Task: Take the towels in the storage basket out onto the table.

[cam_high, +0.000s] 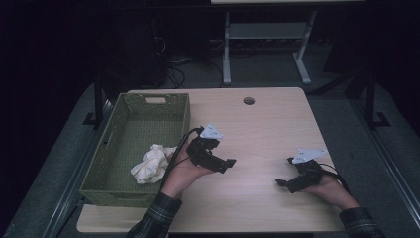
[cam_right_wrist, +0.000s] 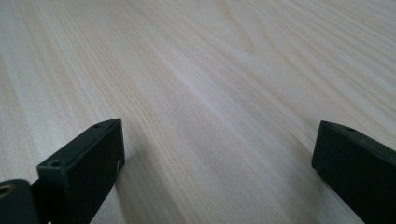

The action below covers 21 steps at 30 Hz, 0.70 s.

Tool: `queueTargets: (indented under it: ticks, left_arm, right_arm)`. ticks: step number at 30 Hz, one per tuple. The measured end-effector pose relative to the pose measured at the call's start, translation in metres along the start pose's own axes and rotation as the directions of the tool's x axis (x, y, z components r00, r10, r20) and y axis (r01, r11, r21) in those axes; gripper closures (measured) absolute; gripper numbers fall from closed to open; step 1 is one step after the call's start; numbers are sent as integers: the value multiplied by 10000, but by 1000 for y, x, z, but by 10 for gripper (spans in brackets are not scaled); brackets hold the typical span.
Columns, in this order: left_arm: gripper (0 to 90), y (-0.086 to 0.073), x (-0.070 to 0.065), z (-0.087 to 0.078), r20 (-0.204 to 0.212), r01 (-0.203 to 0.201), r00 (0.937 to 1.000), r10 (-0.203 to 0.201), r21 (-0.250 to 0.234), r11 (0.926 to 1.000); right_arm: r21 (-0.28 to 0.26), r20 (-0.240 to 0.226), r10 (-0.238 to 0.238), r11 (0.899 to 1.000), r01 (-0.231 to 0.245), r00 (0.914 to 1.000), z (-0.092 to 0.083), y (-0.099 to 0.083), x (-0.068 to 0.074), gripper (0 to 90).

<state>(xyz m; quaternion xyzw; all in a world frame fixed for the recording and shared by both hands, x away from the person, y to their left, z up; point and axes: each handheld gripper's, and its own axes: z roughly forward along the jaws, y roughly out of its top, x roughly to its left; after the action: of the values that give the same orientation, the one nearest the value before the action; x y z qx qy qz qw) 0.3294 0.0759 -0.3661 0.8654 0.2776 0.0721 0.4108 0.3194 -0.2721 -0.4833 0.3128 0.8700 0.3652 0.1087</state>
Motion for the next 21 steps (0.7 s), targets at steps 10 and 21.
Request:
queueTargets:
  ticks: [10,21]
  left_arm:
    - [135,4,13,-19,-33,-133,9999,133,-71,9999]
    - [135,1,26,-38,-343,-207,9992,203,-114,9997]
  right_arm:
    - [-2,-5,-21,10000,21,10000,0,0,0,20]
    - [21,-12,-33,10000,33,10000,0,1,0,20]
